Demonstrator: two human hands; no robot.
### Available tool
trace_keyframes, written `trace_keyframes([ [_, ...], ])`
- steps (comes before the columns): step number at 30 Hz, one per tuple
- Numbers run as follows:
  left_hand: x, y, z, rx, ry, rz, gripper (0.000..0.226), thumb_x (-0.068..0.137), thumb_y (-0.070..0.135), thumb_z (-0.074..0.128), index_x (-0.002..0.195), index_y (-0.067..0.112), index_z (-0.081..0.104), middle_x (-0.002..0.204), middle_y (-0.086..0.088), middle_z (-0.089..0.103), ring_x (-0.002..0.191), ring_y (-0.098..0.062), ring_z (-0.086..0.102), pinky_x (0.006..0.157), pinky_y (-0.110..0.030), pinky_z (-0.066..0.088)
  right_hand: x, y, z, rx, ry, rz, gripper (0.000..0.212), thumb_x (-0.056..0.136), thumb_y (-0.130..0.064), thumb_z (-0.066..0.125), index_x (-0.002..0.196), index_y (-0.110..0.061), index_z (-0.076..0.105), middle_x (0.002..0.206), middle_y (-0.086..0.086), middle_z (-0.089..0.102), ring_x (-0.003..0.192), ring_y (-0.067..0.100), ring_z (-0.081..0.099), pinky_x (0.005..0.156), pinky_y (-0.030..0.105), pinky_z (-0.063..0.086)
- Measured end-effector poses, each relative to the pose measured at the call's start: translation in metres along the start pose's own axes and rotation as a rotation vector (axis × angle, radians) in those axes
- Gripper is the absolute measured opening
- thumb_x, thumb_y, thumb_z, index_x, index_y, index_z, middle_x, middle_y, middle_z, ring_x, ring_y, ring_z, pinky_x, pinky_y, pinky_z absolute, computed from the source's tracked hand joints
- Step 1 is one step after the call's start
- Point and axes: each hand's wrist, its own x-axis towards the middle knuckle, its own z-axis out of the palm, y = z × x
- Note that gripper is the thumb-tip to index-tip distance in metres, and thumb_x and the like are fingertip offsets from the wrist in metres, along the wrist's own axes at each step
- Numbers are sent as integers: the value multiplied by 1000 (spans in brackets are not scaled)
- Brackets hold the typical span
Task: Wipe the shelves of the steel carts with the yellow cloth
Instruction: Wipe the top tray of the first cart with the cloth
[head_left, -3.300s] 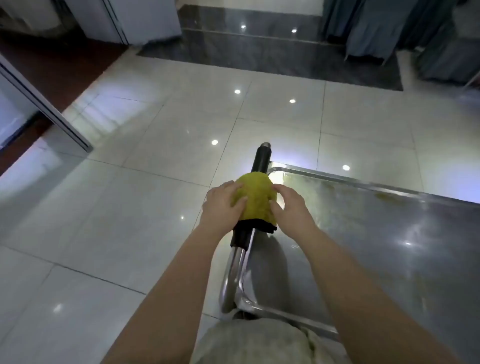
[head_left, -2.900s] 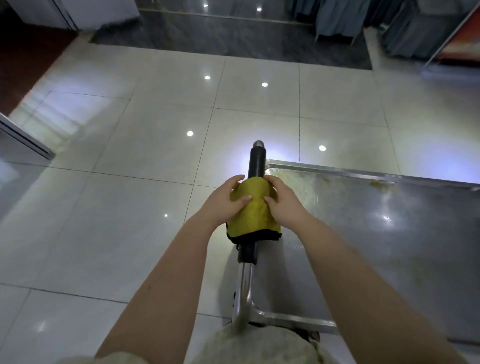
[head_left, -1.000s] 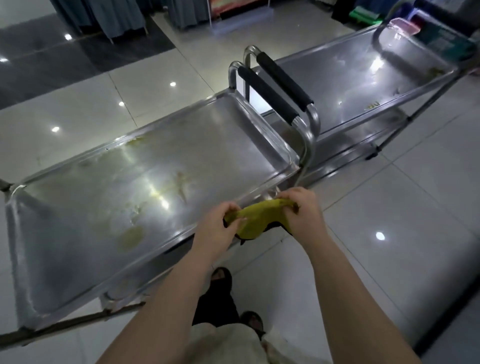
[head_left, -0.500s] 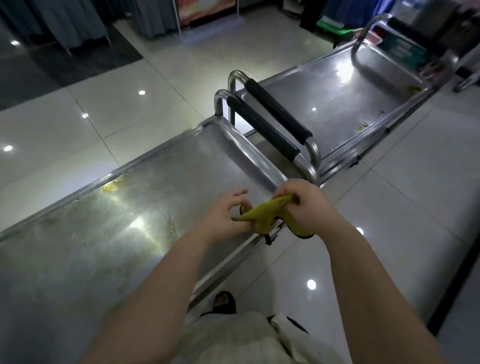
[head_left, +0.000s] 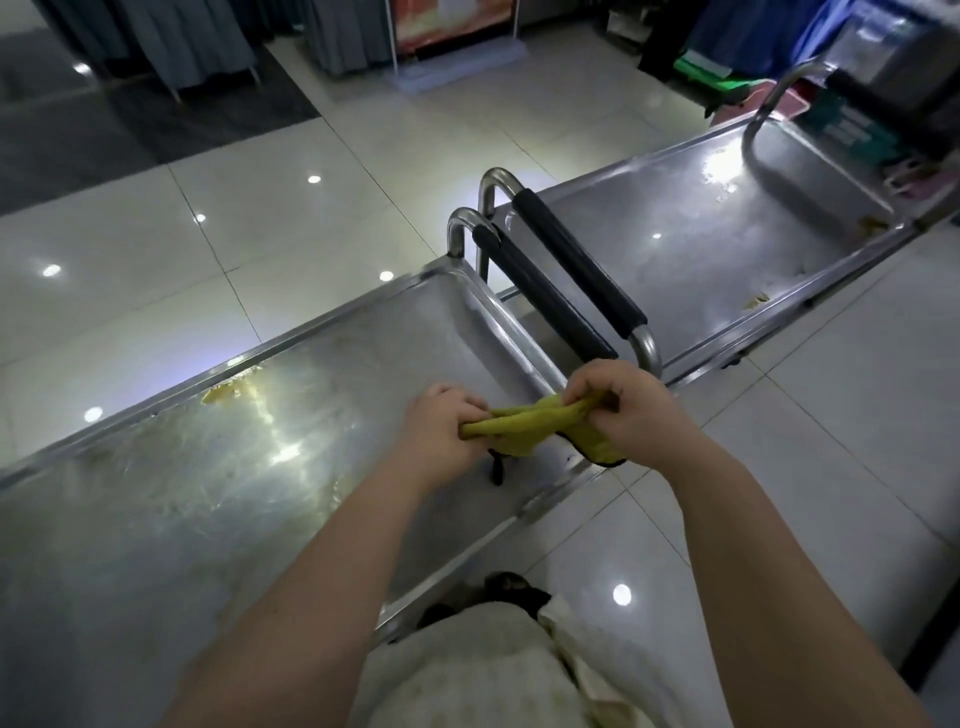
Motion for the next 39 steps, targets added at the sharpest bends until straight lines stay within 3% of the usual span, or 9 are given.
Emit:
trace_keyframes([
  [5,5,16,-12,-147,96,-80,18,72,15,78,90,15,79,93,-4,66,96,-28,57,86,-36,44,10,16,-8,-13,-55,-4,37,81,13,55,88,-22,66,108,-4,57,105,16,50,84,24,48],
  [9,2,25,-12,-480,36,-238,25,73,-16,69,94,-2,74,90,-13,57,83,-23,55,66,-16,45,19,21,-8,-25,-118,-40,43,80,14,53,83,-28,61,109,-2,58,107,21,53,93,42,50],
  [15,-8,34,-3,-505,-74,-348,24,79,-10,64,94,4,75,83,-4,67,78,-9,59,68,-12,47,18,36,-5,-130,-323,66,45,90,2,40,86,-40,55,101,2,55,91,23,56,80,41,53],
  [19,-18,17,4,-653,-234,-491,18,78,7,77,94,15,73,88,0,73,85,-12,68,76,-23,53,17,50,-8,-40,-317,95,35,93,-9,48,93,-42,59,96,-10,56,90,11,54,70,24,44],
  [22,-16,4,27,-614,-145,-589,15,80,14,77,93,19,72,88,1,72,84,-13,67,73,-19,51,37,65,17,-97,-266,96,23,95,-13,53,104,-32,62,95,-11,57,87,12,54,65,18,39],
  [25,-7,-9,54,-390,10,-590,14,85,11,69,75,20,65,71,1,58,72,-16,55,59,-21,42,62,76,57,-196,-255,126,30,96,-8,47,118,-21,61,111,4,59,96,22,56,77,29,46],
  [31,-1,-21,70,-185,140,-562,23,92,31,63,84,11,69,75,-8,63,68,-19,53,61,-30,38,74,96,84,-55,-236,188,20,98,-24,52,117,-20,59,106,2,57,96,21,56,82,33,45],
  [36,-5,-19,55,-546,15,-641,18,91,25,67,86,8,72,69,-5,60,61,-14,57,61,-24,45,75,106,68,72,-204,207,13,95,-35,54,105,-35,62,109,2,42,99,26,50,94,39,42],
  [39,-8,-19,57,-632,-31,-697,9,89,22,69,81,18,70,65,5,63,58,-8,61,51,-17,48,80,103,70,-40,-251,205,19,94,-37,55,111,-34,63,117,8,40,108,32,49,102,44,41],
])
